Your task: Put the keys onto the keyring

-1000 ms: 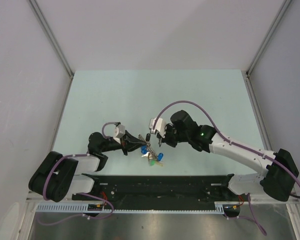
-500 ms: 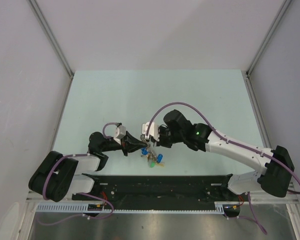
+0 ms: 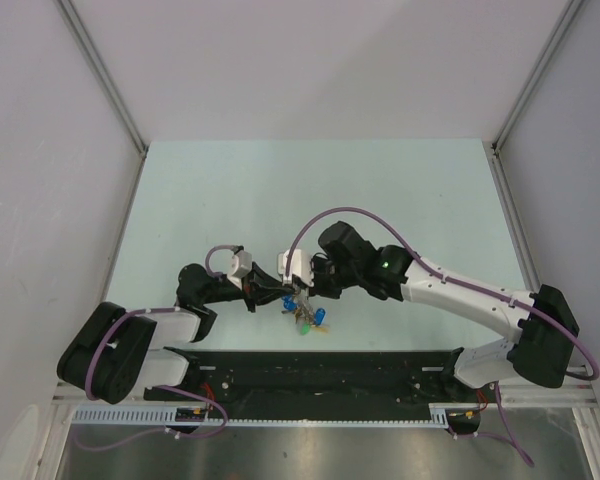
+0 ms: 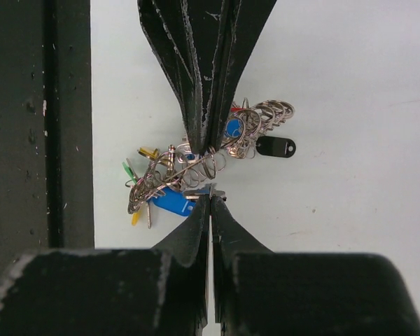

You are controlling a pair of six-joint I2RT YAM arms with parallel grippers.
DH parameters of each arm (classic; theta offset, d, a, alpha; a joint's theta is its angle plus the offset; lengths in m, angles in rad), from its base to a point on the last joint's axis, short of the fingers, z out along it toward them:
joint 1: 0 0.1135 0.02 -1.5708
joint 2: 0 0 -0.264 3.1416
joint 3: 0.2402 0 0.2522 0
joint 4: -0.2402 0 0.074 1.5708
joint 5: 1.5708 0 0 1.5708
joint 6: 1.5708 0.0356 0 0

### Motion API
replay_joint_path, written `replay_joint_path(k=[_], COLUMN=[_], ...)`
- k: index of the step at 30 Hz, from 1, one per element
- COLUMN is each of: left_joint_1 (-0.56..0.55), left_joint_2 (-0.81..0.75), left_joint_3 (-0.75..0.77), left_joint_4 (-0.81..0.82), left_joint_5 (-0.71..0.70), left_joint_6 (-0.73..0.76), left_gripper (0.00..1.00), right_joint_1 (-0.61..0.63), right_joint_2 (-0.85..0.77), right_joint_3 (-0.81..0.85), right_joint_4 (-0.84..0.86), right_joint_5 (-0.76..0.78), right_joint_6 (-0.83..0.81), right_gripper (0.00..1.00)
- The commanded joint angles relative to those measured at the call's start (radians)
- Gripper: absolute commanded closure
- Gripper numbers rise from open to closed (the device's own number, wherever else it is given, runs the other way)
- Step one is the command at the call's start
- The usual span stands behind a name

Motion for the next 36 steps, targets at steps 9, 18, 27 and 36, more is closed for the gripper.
replay_joint_path(k=[9, 18, 27, 36], left_joint_1=[-0.012, -0.013, -0.016, -0.024], left_joint_2=[-0.018, -0.018, -0.014, -0.008], left_joint_3=[0.032, 0.032, 0.035, 0.035], left_joint_4=[0.436, 0.436, 0.436, 0.436], left_joint_5=[0.013, 0.015, 0.01, -0.013], left_joint_6=[-0.004, -0.006, -0.007, -0.003], left_gripper=[1.0, 1.0, 1.0, 1.0], right_joint_1=[0.006, 0.006, 0.01, 0.01], right_joint_2=[0.007, 0.017, 0.031, 0.037], right_joint_3=[0.057, 0.062, 0.071, 0.073], right_joint_4=[0.002, -0.005, 0.0, 0.04], right_joint_5=[-0.027, -0.038, -0.062, -0.091], right_joint_6=[-0.013, -0.013, -0.015, -0.013], right_gripper=[1.0, 1.0, 1.0, 1.0])
